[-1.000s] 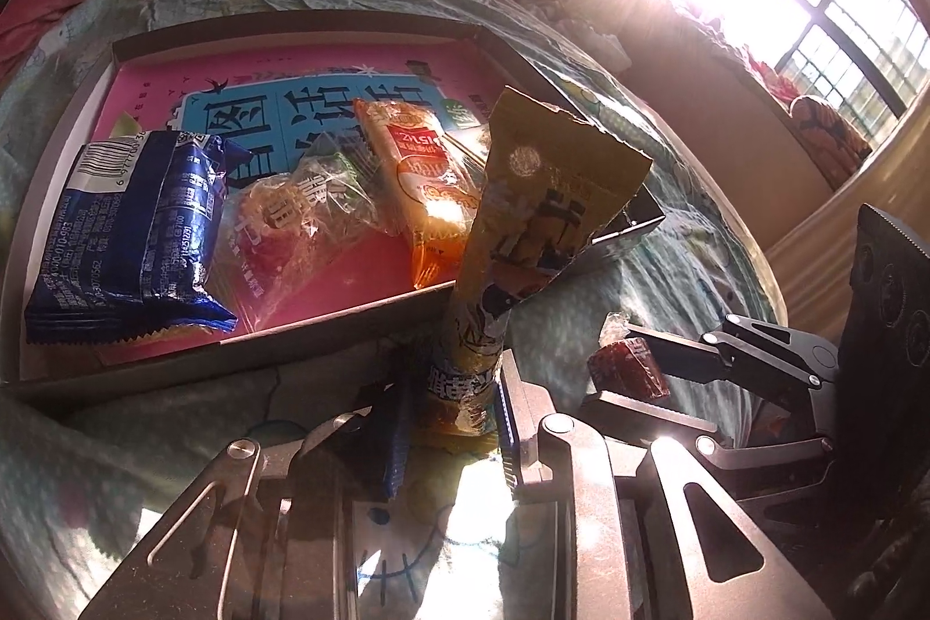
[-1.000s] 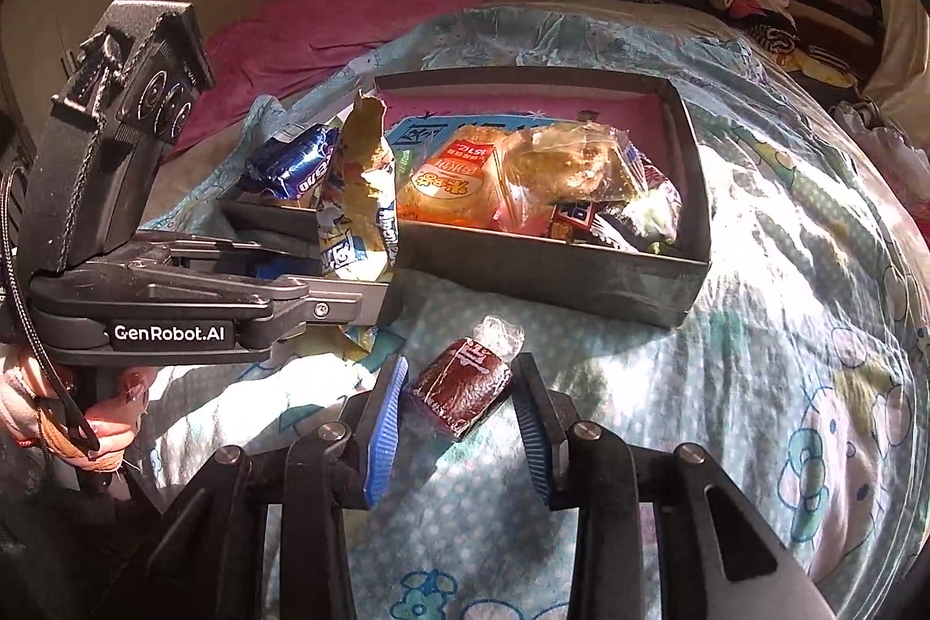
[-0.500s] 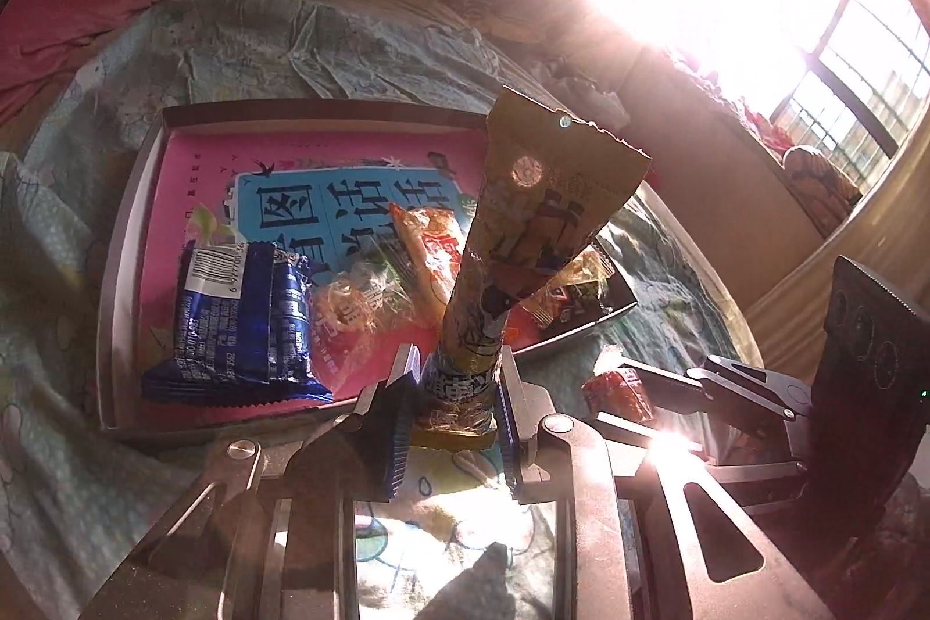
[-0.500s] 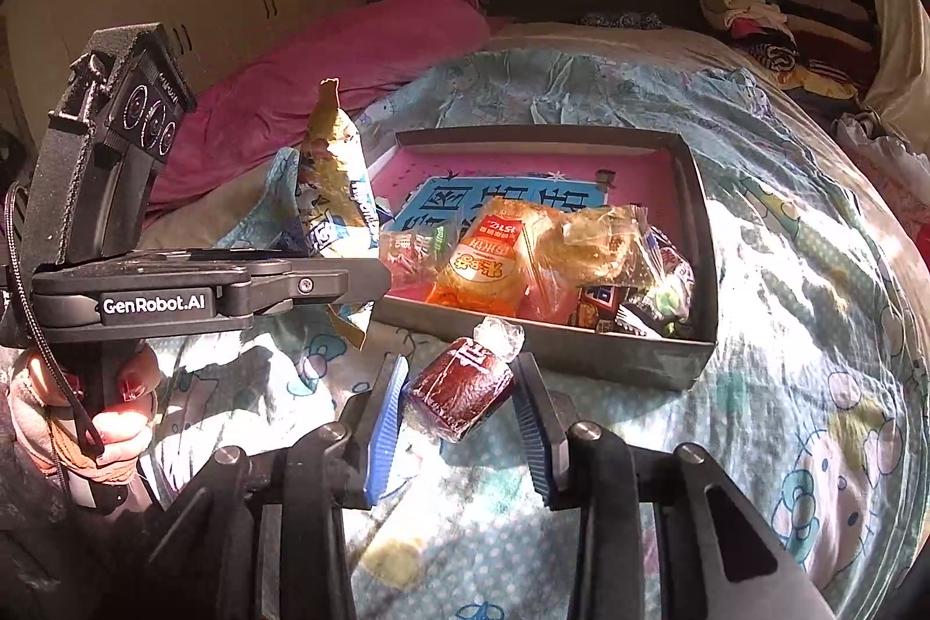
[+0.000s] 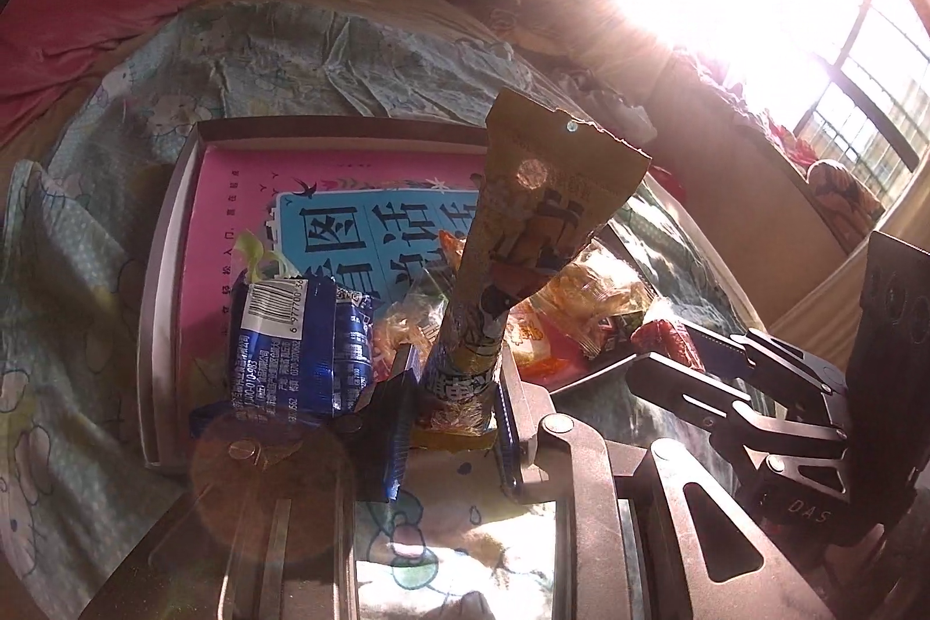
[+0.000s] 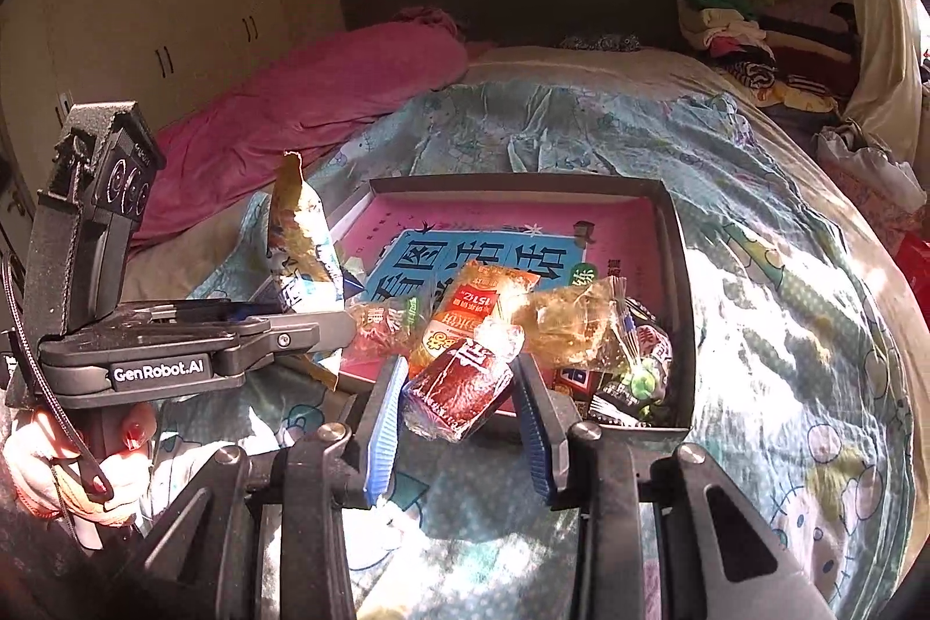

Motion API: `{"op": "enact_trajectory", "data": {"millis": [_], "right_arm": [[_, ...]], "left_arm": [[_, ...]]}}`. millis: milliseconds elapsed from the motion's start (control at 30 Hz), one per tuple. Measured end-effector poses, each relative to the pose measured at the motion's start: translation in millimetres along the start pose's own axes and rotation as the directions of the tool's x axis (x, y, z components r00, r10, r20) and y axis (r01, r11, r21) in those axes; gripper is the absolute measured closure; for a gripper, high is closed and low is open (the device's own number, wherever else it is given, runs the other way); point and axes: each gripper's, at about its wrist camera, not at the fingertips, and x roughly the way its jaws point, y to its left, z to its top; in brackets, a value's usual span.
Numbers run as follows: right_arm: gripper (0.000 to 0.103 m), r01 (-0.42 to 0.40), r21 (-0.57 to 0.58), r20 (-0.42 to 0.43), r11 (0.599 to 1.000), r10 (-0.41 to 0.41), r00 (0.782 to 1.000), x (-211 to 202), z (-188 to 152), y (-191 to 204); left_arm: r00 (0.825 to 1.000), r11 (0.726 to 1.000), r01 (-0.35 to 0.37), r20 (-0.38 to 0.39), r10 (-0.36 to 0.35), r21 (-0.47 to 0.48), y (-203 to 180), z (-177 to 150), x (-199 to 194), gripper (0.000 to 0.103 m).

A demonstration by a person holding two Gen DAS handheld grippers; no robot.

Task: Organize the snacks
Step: 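Carry the stick snack over the tray with the left tool while the right tool carries the red packet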

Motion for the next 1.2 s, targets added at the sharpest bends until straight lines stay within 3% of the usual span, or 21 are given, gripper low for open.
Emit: {"op": "enact_trajectory", "data": {"millis": [1200], "right_arm": [[0.066, 0.115, -0.011, -0.040, 0.993, -0.115, 0.993, 41.6, 7.9, 0.1]], "left_arm": [[0.999, 0.999, -0.031, -0.021, 0.032, 0.013, 4.0, 1.8, 13.6, 0.077]]}}
